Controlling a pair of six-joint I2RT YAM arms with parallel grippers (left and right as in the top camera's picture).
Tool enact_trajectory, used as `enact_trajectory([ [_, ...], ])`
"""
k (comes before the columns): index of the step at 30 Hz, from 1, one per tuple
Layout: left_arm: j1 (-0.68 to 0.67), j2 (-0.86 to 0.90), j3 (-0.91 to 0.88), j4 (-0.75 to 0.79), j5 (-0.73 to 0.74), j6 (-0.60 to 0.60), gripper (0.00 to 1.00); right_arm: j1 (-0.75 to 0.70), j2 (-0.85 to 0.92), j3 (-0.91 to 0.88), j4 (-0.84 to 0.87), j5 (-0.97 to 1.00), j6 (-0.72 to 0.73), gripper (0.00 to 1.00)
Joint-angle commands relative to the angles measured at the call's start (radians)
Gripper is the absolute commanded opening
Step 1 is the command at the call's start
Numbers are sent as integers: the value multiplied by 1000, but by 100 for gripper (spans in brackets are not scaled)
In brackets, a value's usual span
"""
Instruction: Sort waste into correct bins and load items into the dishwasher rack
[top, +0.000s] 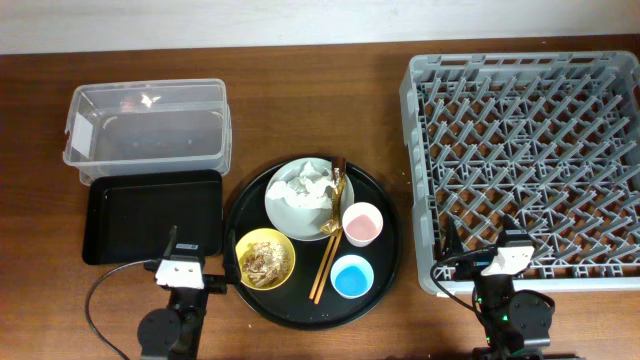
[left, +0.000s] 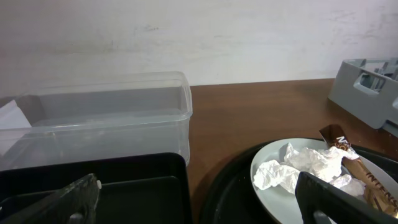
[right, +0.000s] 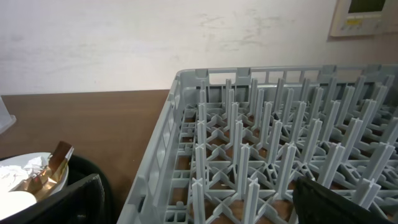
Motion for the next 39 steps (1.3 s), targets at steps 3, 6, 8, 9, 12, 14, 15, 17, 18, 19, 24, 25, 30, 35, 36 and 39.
enact_trajectory([
  [3, 3, 37, 63, -41, 4, -38, 99, 6, 21, 66, -47, -22, 28, 98],
  [6, 3, 115, 137, -87, 4, -38, 99, 6, 88, 139, -102, -22, 28, 98],
  [8, 3, 238, 222, -139, 4, -37, 99, 6, 183, 224, -149, -23, 28, 98],
  [9, 3, 299, 264, -165, 4, -37, 99, 6, 233, 268, -177, -22, 28, 98],
  [12, 3, 491, 420, -271, 33, -37, 99, 6, 397, 415, -293, -22, 28, 98],
  [14, 3, 656, 558, -362, 67, -37, 99, 6, 538, 536, -400, -37, 27, 98],
  [15, 3, 708, 600, -388, 87, -37, 99, 6, 582, 576, -439, -43, 27, 98],
  [17, 3, 835, 711, -483, 170, -37, 99, 6, 705, 705, -595, -48, 27, 98],
  [18, 3, 867, 745, -527, 196, -37, 99, 6, 740, 748, -652, -48, 27, 98],
  [19, 3, 900, 784, -582, 214, -37, 99, 5, 781, 801, -718, -48, 27, 98],
  [24, 3, 940, 888, -768, 214, -37, 99, 5, 899, 941, -941, -48, 27, 98],
  [25, 3, 941, 888, -755, 215, -38, 99, 5, 899, 941, -943, -48, 27, 98],
  [30, -5, 1017, 979, -661, 179, -44, 99, 5, 900, 941, -939, -48, 27, 98],
  [35, -159, 1339, 1169, -648, 59, -19, 93, 5, 900, 941, -940, -48, 27, 98],
  [36, -195, 1395, 1173, -626, 58, -6, 91, 5, 900, 941, -940, -48, 27, 98],
  [39, -287, 1557, 1173, -576, 52, -7, 79, 5, 900, 941, -940, -48, 27, 98],
])
